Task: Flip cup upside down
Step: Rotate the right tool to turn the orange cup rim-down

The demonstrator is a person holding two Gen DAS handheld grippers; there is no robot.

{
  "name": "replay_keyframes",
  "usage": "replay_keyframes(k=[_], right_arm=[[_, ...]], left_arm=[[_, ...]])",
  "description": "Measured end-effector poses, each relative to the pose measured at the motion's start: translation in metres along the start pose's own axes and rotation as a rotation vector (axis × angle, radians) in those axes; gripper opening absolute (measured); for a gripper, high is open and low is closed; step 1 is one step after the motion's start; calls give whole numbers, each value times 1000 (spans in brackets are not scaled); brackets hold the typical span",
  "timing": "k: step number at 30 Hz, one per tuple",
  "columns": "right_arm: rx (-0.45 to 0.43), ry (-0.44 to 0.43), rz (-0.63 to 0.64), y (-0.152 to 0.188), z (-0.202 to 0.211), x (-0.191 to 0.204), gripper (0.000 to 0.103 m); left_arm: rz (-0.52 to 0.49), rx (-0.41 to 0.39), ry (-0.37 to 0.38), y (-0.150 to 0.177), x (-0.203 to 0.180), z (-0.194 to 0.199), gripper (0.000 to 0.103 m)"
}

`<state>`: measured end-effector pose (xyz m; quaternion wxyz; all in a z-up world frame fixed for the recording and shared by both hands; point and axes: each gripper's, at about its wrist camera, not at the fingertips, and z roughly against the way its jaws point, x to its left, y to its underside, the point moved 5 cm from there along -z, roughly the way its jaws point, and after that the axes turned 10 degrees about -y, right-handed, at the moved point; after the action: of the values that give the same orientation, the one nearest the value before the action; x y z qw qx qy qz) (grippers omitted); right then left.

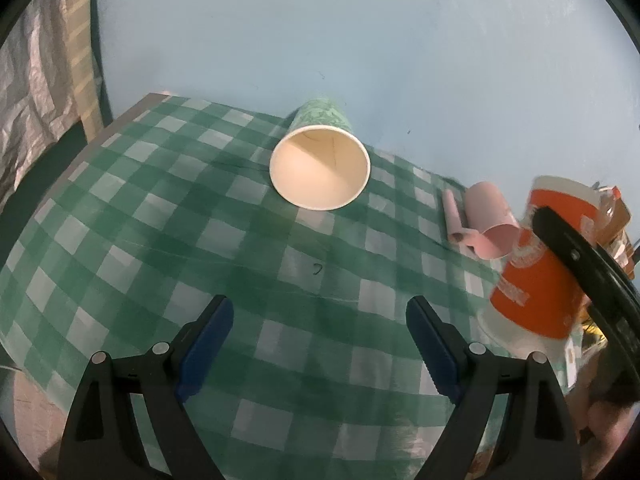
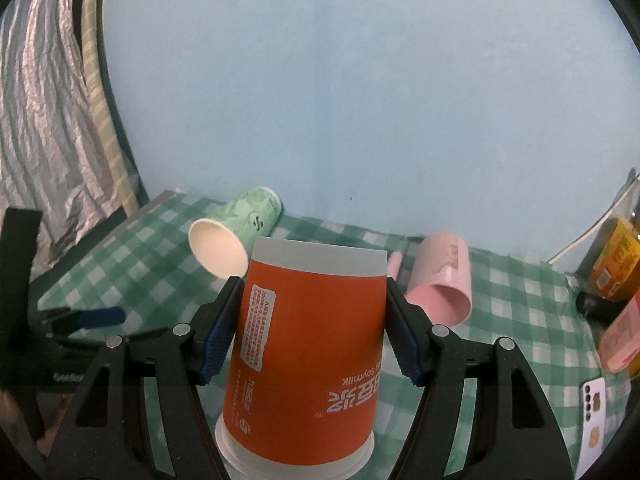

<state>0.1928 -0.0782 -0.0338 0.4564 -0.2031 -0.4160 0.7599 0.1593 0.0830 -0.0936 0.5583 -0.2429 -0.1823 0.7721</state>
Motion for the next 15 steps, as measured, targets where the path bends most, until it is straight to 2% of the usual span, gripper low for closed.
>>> replay_keyframes(k=[9,15], right_arm=[[25,63,28,-7,-36,2,69],[44,100,58,3,-54,-1,69]], left_arm=[[-1,-7,14,3,4,1,89],[19,-9,4,2,12,0,89]])
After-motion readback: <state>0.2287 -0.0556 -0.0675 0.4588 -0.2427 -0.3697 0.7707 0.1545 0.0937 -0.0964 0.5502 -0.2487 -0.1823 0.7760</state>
